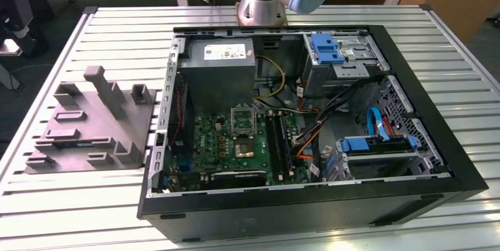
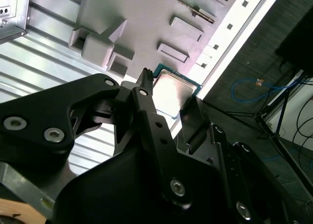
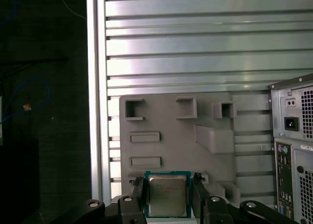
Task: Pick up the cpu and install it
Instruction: 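Pick up the cpu and move it towards the insertion slot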
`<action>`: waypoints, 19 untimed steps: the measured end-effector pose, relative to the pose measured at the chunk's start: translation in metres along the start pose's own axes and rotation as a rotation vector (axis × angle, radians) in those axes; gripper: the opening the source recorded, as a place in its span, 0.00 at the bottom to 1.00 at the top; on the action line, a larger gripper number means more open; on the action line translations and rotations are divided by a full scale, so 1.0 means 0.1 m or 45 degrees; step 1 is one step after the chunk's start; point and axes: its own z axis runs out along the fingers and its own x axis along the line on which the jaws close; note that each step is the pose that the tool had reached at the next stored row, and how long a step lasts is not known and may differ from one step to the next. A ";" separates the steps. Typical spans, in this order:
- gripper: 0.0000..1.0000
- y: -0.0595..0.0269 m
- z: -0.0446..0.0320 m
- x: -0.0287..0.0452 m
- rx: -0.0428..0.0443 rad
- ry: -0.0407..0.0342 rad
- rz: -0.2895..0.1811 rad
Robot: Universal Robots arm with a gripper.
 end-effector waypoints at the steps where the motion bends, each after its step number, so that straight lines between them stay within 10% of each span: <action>1: 0.47 0.000 -0.001 0.000 0.000 -0.0001 0.000; 19: 0.47 0.006 -0.089 -0.029 0.000 0.0000 0.000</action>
